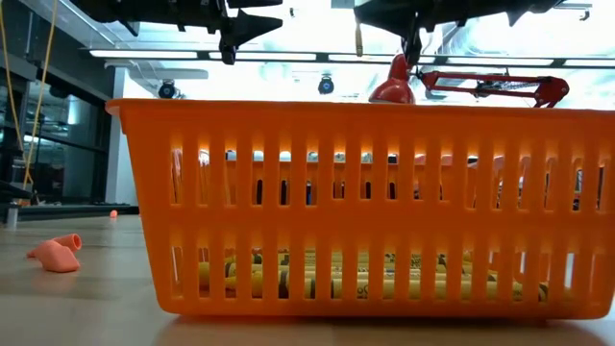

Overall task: Sort crayons
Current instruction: Put the yellow crayon into the orange bin

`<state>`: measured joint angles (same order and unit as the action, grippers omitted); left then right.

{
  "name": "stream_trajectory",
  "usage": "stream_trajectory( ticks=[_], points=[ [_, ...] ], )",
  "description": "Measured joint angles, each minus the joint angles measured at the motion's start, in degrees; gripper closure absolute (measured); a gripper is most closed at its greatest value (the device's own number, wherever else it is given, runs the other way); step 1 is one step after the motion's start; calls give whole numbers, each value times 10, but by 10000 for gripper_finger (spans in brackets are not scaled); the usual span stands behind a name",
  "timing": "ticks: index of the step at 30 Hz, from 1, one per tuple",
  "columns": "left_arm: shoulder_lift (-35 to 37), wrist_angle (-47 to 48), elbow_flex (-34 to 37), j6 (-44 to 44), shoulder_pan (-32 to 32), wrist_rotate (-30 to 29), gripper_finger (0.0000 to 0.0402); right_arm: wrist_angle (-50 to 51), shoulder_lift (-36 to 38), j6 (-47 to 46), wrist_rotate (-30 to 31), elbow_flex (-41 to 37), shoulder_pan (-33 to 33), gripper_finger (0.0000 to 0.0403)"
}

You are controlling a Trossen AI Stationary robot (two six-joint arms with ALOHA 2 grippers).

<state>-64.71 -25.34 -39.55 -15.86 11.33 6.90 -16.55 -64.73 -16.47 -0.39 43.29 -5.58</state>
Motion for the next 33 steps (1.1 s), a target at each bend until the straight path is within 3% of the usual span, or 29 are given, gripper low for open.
stream_trajectory(
  ticks=[8,22,26,33],
  points=[
    [0,1,0,0,0,0,238,13,-32,-79,-77,1,17,403],
    [0,3,0,0,0,0,238,-78,-204,-344,-67,19,235,403],
    [0,3,0,0,0,0,238,-43,-224,-337,-50,74,265,403],
    [0,7,0,0,0,0,238,123,-255,-229,-29,181,281,403]
  ],
)
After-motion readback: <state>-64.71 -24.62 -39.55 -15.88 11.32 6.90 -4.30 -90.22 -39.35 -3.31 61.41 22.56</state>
